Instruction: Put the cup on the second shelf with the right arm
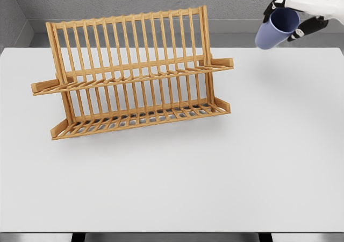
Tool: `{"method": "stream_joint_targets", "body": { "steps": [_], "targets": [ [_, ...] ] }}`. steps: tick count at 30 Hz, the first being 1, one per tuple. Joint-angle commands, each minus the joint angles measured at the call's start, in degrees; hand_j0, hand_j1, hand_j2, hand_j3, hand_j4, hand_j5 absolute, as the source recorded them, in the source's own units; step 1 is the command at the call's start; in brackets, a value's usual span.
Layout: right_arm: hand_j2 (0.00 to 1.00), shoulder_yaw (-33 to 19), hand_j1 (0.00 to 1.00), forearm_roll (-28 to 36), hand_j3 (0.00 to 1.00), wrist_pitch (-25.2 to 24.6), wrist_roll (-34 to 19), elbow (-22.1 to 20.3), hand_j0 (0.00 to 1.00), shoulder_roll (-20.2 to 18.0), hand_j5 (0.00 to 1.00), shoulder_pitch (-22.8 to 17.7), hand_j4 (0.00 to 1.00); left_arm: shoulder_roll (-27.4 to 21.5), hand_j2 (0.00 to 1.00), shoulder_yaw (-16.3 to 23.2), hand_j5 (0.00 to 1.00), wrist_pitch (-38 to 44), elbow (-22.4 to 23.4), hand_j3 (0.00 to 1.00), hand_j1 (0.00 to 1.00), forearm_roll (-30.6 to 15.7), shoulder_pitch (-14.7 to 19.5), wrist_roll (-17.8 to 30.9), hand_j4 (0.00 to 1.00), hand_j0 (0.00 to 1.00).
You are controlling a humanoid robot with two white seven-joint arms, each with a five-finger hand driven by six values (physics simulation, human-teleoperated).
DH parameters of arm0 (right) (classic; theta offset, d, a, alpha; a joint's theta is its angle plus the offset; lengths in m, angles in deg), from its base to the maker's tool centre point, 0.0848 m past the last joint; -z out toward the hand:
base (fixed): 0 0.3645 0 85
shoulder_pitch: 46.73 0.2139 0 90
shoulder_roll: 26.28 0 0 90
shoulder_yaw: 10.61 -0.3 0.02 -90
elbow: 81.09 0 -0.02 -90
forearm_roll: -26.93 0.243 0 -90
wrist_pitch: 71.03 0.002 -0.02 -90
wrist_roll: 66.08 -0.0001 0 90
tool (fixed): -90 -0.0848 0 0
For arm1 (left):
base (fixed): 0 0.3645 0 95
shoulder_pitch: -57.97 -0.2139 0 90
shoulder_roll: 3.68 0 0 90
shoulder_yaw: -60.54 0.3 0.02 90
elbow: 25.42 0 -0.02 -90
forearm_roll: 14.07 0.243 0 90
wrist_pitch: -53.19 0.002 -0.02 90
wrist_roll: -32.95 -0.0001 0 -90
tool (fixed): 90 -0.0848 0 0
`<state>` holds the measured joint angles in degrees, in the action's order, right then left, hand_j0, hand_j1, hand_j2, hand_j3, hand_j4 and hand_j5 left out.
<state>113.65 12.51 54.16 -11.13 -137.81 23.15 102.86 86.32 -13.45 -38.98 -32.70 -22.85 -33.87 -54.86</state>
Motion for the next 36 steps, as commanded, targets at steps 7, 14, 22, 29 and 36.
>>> {"method": "stream_joint_targets", "body": {
  "steps": [7,14,22,29,36],
  "targets": [
    [0.57,-0.7,0.57,0.4,0.57,-0.2,0.0,-14.6,0.57,-0.4,0.57,-0.4,0.57,0.0,1.00,0.0,1.00,0.0,0.0,1.00,1.00,0.0,0.0,0.0,1.00,1.00],
    [0.57,-0.3,0.57,0.4,0.57,-0.2,0.0,-22.0,0.57,-0.9,0.57,-0.8,0.57,0.0,1.00,0.0,1.00,0.0,0.0,1.00,1.00,0.0,0.0,0.0,1.00,1.00],
    [0.57,2.0,0.57,0.4,0.57,-0.2,0.0,-27.4,0.57,-0.8,0.57,-1.7,0.57,0.0,1.00,0.1,1.00,0.1,0.0,1.00,1.00,0.0,0.0,0.0,1.00,1.00],
    [0.57,3.9,0.57,0.4,0.57,-0.2,0.0,-30.7,0.57,-0.7,0.57,-1.7,0.57,0.0,1.00,0.0,1.00,0.0,0.0,1.00,1.00,0.0,0.0,0.0,1.00,1.00],
    [0.58,7.0,0.58,0.1,0.58,-0.2,0.0,-29.9,0.58,-0.3,0.58,-1.8,0.58,0.0,1.00,0.0,1.00,0.0,0.0,1.00,1.00,0.0,0.0,0.0,1.00,1.00]
  ]
}}
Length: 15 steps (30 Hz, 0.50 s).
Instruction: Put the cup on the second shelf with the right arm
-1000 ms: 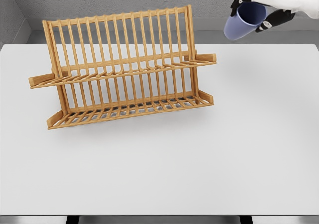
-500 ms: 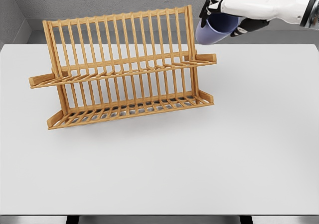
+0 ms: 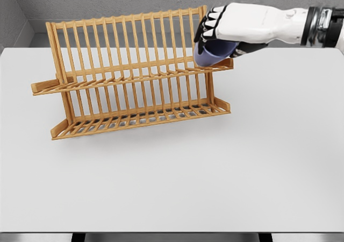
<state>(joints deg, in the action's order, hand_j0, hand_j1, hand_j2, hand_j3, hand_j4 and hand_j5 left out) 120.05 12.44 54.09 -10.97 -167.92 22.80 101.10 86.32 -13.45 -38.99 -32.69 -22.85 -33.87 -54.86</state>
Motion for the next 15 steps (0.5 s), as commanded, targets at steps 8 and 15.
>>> {"method": "stream_joint_targets", "body": {
  "steps": [8,15],
  "targets": [
    [1.00,1.4,1.00,-0.5,1.00,-0.1,-0.1,1.6,1.00,0.1,1.00,0.2,1.00,0.0,1.00,0.0,1.00,0.1,0.1,1.00,1.00,0.0,0.0,0.0,1.00,1.00],
    [1.00,-18.4,1.00,-0.3,1.00,-0.1,-0.1,5.5,1.00,-2.6,1.00,-5.9,1.00,0.0,1.00,0.0,1.00,0.0,0.0,1.00,1.00,0.0,0.0,0.0,1.00,1.00]
  ]
}}
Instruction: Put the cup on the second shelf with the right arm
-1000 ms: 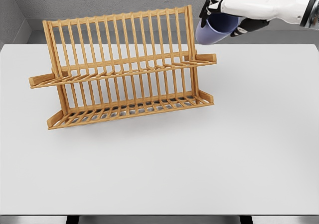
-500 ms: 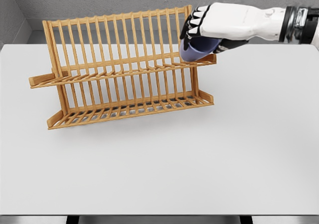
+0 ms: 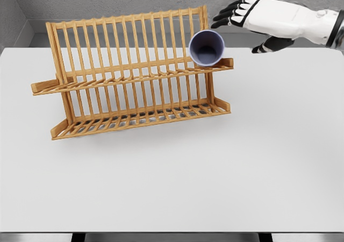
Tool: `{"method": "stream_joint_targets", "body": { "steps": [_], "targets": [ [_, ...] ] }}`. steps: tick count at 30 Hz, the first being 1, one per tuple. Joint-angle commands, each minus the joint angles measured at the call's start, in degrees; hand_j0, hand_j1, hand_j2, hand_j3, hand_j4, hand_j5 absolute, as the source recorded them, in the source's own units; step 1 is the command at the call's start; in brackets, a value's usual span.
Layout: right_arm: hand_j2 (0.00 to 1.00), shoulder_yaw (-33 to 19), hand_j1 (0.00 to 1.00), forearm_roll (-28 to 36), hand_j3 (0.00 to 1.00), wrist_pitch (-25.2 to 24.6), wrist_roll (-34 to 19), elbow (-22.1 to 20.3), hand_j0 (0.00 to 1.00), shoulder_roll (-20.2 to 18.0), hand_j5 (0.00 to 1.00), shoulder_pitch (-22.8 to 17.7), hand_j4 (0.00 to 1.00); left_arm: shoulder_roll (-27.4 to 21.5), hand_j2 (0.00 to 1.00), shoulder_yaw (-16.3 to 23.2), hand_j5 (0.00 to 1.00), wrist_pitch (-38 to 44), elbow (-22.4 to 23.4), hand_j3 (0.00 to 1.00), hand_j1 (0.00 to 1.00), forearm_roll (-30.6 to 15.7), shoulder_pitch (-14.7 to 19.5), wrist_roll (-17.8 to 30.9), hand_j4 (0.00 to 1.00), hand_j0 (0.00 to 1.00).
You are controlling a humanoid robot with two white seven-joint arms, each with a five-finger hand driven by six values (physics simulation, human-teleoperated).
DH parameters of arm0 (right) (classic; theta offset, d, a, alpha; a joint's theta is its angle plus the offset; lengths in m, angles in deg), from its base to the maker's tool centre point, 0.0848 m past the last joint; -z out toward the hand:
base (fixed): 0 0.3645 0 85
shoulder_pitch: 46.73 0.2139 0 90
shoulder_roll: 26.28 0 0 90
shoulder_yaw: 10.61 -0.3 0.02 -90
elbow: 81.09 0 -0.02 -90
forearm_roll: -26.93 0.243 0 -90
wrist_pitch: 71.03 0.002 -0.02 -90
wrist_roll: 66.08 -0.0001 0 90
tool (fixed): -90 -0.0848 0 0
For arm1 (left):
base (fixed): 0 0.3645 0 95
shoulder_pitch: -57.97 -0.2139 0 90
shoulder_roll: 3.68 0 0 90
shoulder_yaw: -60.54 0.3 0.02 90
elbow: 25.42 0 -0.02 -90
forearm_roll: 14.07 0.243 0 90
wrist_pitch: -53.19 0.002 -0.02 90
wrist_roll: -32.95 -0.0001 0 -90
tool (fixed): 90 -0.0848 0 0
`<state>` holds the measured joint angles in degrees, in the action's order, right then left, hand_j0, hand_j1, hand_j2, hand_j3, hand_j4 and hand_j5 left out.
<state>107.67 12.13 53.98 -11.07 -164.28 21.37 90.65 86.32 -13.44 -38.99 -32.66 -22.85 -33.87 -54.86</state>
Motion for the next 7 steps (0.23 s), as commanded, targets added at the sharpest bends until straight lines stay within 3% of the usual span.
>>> {"method": "stream_joint_targets", "body": {
  "steps": [1,2,3,7],
  "targets": [
    [1.00,-14.5,1.00,-0.1,1.00,0.0,0.0,4.3,1.00,-1.1,1.00,-3.0,1.00,0.0,1.00,0.1,1.00,0.1,0.0,1.00,1.00,0.0,0.0,0.0,1.00,1.00],
    [1.00,-21.5,1.00,-0.1,1.00,0.0,0.0,5.6,1.00,-0.5,1.00,-10.7,1.00,0.0,1.00,0.1,1.00,0.0,-0.1,1.00,1.00,0.0,0.0,0.0,1.00,1.00],
    [1.00,-24.7,1.00,-0.2,1.00,0.0,0.0,5.7,1.00,-0.5,1.00,-15.3,1.00,0.0,1.00,0.0,1.00,0.1,-0.1,1.00,1.00,0.0,0.0,0.0,1.00,1.00],
    [1.00,-26.1,1.00,-0.3,1.00,0.0,0.0,8.2,1.00,-0.2,1.00,-21.9,1.00,0.0,1.00,0.1,1.00,0.1,0.0,1.00,1.00,0.0,0.0,0.0,1.00,1.00]
  ]
}}
